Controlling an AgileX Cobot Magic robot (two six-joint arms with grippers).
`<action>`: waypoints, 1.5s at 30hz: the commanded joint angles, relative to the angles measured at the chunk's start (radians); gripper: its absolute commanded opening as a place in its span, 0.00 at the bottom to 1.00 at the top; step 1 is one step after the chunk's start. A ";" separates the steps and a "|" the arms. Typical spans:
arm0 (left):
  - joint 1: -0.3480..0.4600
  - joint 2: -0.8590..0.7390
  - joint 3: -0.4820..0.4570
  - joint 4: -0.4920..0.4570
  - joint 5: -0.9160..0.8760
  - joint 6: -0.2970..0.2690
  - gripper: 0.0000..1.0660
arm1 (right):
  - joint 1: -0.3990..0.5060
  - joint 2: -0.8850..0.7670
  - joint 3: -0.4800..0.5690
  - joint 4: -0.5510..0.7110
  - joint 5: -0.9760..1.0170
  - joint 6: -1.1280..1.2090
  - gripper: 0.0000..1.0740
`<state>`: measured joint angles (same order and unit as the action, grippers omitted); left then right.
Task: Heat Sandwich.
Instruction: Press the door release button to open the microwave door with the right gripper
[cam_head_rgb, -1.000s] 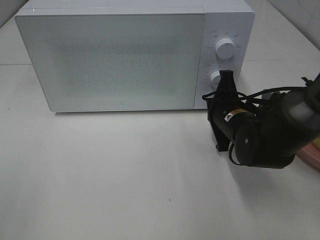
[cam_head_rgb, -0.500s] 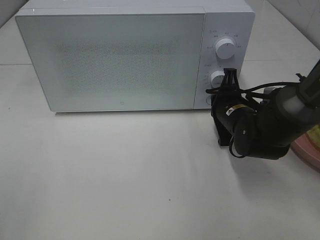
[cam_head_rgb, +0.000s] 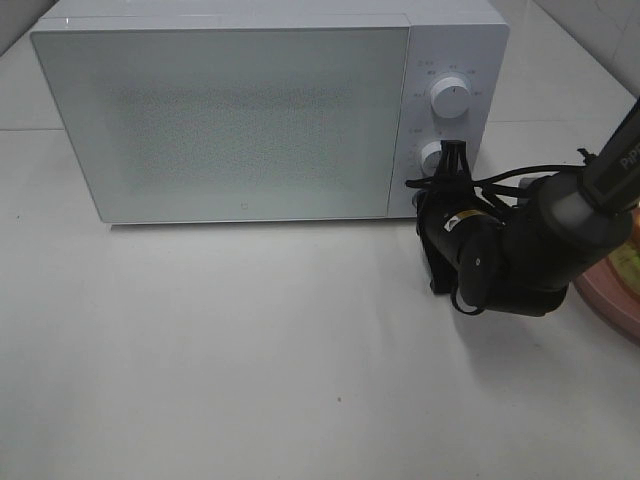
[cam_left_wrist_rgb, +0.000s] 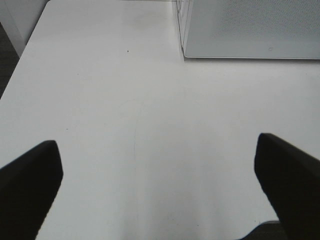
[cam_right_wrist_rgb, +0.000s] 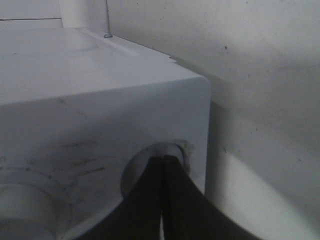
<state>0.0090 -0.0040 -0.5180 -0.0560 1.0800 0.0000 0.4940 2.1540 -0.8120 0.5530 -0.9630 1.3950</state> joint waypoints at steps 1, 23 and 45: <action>0.001 -0.017 0.001 -0.006 -0.009 -0.009 0.94 | -0.006 0.001 -0.029 0.007 -0.112 -0.027 0.00; 0.001 -0.017 0.001 -0.006 -0.009 -0.009 0.94 | -0.064 0.001 -0.134 -0.037 -0.205 -0.115 0.00; 0.001 -0.017 0.001 -0.006 -0.009 -0.009 0.94 | -0.064 -0.024 -0.096 -0.055 -0.101 -0.099 0.01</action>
<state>0.0090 -0.0040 -0.5180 -0.0560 1.0800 0.0000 0.4660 2.1500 -0.8570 0.5380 -0.8900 1.3090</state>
